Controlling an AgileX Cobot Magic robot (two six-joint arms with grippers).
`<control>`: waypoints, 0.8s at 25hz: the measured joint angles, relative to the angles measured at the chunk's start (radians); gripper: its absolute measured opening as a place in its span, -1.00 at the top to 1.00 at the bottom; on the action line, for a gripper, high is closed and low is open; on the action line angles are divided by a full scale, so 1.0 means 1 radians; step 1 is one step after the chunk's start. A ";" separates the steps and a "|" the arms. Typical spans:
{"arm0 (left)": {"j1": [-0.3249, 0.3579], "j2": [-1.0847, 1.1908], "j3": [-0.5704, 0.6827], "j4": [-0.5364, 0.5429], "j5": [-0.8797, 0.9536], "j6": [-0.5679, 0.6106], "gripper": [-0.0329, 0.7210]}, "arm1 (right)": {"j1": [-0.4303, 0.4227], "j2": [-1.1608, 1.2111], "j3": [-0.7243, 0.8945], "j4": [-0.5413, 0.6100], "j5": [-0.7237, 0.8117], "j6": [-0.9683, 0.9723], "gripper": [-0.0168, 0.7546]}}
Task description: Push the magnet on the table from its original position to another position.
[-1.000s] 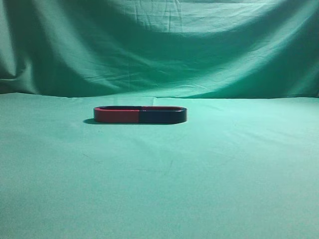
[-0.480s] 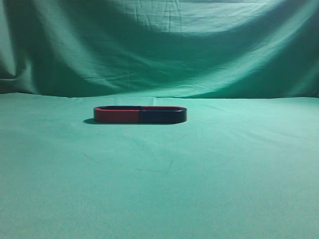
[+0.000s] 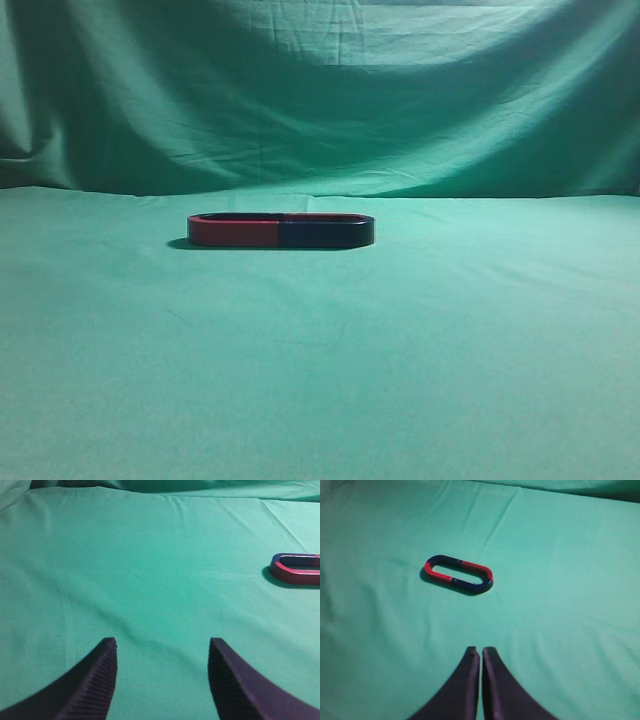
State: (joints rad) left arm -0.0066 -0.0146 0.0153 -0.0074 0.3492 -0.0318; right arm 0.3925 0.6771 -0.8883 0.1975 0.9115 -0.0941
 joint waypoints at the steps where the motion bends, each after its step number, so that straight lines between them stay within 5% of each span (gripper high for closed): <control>1: 0.000 0.000 0.000 0.000 0.000 0.000 -0.07 | 0.000 -0.030 0.038 0.000 -0.004 0.000 0.96; 13: 0.000 0.000 0.000 0.000 0.000 0.000 -0.07 | -0.007 -0.307 0.499 -0.076 -0.405 -0.010 0.96; 20: 0.000 0.000 0.000 0.000 0.000 0.000 -0.07 | -0.242 -0.554 0.734 -0.083 -0.582 -0.010 0.96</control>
State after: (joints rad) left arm -0.0066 -0.0146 0.0153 -0.0074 0.3492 -0.0318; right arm 0.1506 0.1227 -0.1548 0.1144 0.3293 -0.1042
